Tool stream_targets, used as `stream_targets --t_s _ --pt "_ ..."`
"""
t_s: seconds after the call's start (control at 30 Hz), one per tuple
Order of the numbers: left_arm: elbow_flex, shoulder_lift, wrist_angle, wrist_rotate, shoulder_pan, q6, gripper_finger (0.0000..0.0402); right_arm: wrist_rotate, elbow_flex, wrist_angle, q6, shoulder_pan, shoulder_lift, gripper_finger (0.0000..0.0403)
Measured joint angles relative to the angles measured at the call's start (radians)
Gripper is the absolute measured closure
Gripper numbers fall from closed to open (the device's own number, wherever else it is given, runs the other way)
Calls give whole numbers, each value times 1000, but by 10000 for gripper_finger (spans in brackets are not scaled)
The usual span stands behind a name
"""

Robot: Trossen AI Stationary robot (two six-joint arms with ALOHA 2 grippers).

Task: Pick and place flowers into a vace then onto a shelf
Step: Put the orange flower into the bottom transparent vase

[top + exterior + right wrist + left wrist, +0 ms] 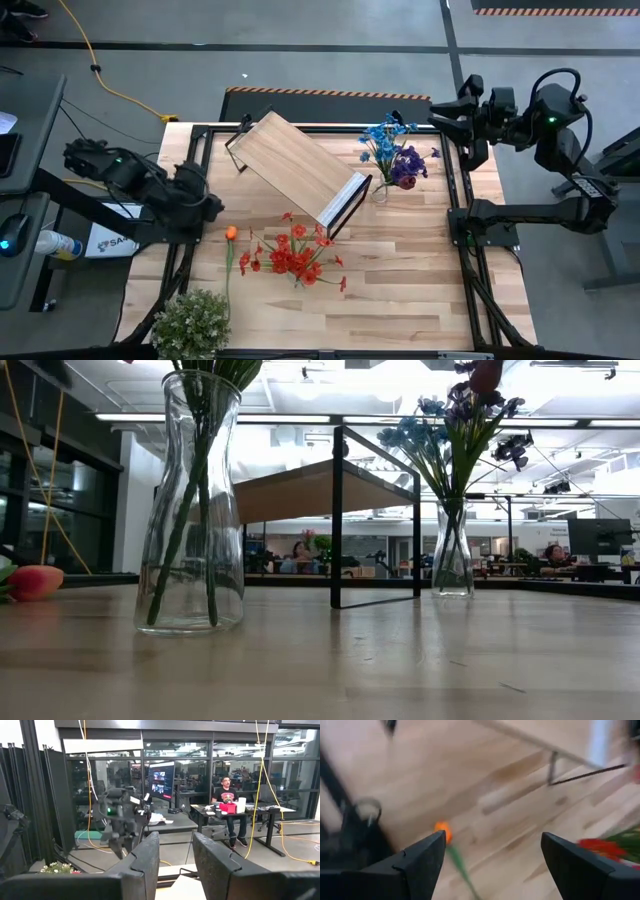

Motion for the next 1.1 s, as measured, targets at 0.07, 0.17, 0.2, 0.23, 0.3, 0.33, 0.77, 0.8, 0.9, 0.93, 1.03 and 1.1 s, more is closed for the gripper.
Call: stream_targets --t_s 0.07,0.17,0.2,0.23,0.3,0.33,0.77,0.8,0.9,0.93,1.03,1.1 --pt "-46 -2 0 59 10 -52 41 0 0 6 3 0 1 292" --pt "-109 3 2 124 12 -112 41 0 0 19 4 0 1 292" --pt "-128 8 1 133 11 -137 41 0 0 24 4 0 1 292" --pt "-145 16 1 142 11 -158 41 0 0 28 4 0 1 292" --pt "-180 30 16 173 11 -194 41 0 0 29 5 0 1 292" --pt "-196 36 23 189 11 -205 41 0 0 29 7 0 1 292" --pt "-398 74 330 321 11 -250 41 0 0 28 12 1 1 292" --pt "-411 75 349 333 11 -255 41 0 0 28 12 1 1 292" --pt "-437 87 427 359 11 -266 41 0 0 28 12 1 1 292" --pt "-447 90 439 366 11 -270 41 0 0 28 12 1 1 292" --pt "-467 108 479 398 11 -297 41 0 0 28 10 1 1 292" --pt "-480 120 472 423 11 -309 41 0 0 28 9 1 3 292"
